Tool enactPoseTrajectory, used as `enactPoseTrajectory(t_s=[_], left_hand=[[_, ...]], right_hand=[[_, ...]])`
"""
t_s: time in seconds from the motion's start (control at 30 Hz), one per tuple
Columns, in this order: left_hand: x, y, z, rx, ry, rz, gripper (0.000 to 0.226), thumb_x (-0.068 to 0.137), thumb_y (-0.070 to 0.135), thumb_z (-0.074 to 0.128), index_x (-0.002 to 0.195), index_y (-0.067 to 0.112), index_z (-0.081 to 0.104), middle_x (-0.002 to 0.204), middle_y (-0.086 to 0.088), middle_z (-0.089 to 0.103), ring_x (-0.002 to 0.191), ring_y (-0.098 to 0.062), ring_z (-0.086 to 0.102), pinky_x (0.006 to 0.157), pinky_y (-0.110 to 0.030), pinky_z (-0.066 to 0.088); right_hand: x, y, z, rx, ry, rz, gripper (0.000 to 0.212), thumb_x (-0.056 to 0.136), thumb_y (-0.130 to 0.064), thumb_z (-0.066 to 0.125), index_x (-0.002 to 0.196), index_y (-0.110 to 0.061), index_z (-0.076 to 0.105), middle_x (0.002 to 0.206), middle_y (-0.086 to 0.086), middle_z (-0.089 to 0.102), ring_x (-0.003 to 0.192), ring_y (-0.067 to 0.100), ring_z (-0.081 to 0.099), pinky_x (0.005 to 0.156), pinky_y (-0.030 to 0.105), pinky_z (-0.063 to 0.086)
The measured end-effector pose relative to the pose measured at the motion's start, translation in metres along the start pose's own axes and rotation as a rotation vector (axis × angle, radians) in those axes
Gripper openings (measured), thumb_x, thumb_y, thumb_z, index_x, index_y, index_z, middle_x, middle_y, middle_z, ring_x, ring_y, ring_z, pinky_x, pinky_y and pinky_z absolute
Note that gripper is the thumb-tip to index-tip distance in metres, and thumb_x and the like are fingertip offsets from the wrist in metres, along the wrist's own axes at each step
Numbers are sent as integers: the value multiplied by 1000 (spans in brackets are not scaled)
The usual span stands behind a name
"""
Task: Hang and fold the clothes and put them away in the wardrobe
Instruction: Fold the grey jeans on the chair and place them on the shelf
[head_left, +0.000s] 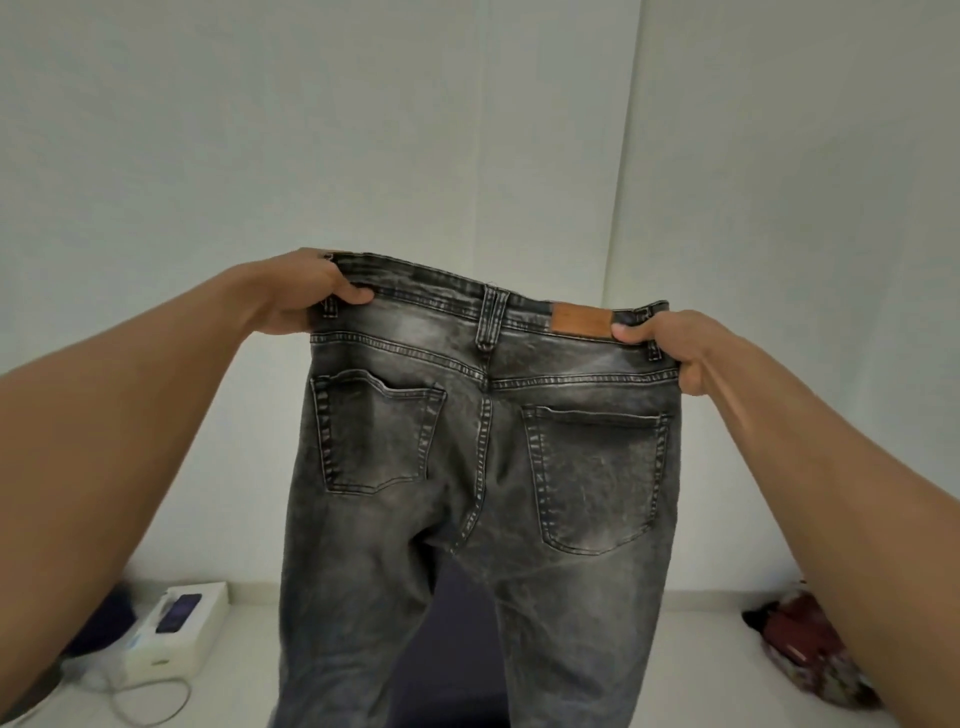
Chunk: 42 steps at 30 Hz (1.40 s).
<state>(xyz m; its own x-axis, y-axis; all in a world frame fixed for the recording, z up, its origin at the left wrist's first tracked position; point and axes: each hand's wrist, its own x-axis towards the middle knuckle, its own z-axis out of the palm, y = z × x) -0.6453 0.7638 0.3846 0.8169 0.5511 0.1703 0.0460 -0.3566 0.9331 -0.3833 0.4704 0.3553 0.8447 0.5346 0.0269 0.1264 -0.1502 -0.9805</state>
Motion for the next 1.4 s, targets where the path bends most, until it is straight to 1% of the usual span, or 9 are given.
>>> enactPoseTrajectory(t_s=[0.23,0.4,0.47,0.63,0.77,0.93,1.1,1.23,1.4], left_hand=[[-3,7,13,463,346,-40,38,89,31,75,114,5,62,107,-11,68,91,-26,66,73,-35,54],[4,36,44,187,169,-80,4,94,11,66,98,12,64,104,-5,69,82,-16,66,77,-32,58],[5,49,61,129,128,-43,12,94,11,66,105,11,65,106,-3,71,89,-16,68,78,-32,59],[2,69,114,-62,-6,-34,10,99,7,56,108,7,62,106,-8,72,86,-16,72,65,-28,61],[15,70,147,-249,177,-39,14,96,-2,51,93,6,62,97,-12,72,73,-21,72,59,-33,62],[31,68,166,-317,353,-4,23,91,12,67,111,0,63,99,-16,72,85,-28,74,78,-46,62],[29,76,170,-844,-63,-50,98,85,82,37,111,-11,54,124,-27,64,107,-39,67,93,-50,54],[30,76,160,-843,-387,24,117,81,89,6,128,-9,50,117,-19,59,110,-32,58,99,-42,47],[33,88,160,-753,-498,53,110,88,78,2,134,-11,47,110,-20,62,103,-32,57,92,-38,48]], right_hand=[[-20,-15,24,29,214,-129,46,64,-6,93,104,0,71,93,16,75,76,31,75,69,48,63],[-17,-26,62,105,307,-246,20,70,-5,87,83,-5,72,84,9,75,77,27,74,74,45,64],[-16,-28,78,81,321,-335,7,71,-8,81,73,-7,75,79,6,76,75,24,74,72,44,64],[-18,-33,106,59,267,-467,15,81,-31,74,77,-16,74,78,4,75,79,24,73,80,46,62],[-16,-37,105,188,163,-440,19,88,-30,72,82,-12,74,85,11,77,83,30,75,81,52,62],[-12,-32,93,222,11,-428,24,91,-35,71,94,-11,75,92,10,78,89,30,76,86,52,61],[-13,-32,80,304,-331,-380,53,103,-52,43,126,-11,68,115,6,74,102,17,70,88,37,55],[-5,-29,72,218,-397,-502,42,98,-44,61,123,-11,69,119,10,74,114,27,68,105,48,51],[10,-28,60,194,-282,-600,27,91,-16,74,116,-6,69,111,14,75,103,30,73,100,49,55]])
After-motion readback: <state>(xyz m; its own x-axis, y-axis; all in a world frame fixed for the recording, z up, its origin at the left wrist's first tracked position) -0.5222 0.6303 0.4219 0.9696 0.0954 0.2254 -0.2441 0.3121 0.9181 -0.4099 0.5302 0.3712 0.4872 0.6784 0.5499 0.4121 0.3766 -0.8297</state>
